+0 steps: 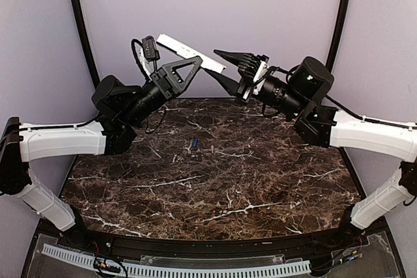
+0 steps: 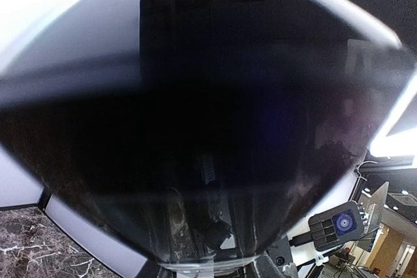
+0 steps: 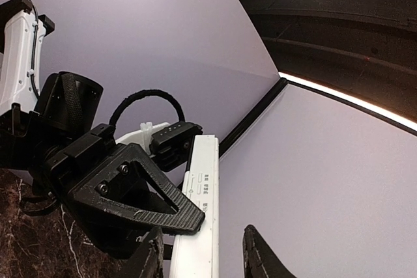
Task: Load the batteries into the remote control
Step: Pass from the right arm to the left, then remove the battery cover from the remote control.
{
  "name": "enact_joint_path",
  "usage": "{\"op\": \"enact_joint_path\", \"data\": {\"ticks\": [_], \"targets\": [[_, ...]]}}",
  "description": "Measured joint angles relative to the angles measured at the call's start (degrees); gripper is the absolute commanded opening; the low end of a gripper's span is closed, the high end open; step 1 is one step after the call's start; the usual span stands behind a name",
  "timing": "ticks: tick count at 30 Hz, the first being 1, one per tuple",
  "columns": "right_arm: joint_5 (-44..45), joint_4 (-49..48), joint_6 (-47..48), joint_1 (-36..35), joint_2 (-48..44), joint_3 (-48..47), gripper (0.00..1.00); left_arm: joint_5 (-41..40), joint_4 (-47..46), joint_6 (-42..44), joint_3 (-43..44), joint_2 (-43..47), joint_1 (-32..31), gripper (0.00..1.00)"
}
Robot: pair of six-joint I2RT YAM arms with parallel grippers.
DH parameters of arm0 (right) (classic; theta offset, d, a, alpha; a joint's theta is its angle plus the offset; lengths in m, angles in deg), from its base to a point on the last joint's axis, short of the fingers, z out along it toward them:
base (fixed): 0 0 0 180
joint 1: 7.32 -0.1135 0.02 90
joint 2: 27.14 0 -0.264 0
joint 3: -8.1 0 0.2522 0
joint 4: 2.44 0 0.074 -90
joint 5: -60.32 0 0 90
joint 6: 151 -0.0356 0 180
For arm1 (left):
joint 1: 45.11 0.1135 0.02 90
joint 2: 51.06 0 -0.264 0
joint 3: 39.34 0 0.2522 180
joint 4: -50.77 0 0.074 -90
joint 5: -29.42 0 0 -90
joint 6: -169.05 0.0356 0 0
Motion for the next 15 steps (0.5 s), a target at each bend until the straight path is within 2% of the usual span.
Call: {"op": "enact_joint_path", "data": {"ticks": [6, 15], "targets": [[-0.07, 1.81, 0.79, 0.0, -0.52, 0.04, 0.46, 0.09, 0.0, 0.0, 0.0, 0.0, 0.0, 0.0], [0.37, 8.48, 2.84, 0.0, -4.83, 1.84, 0.5, 0.09, 0.02, 0.39, 0.0, 0.0, 0.0, 0.0]]}}
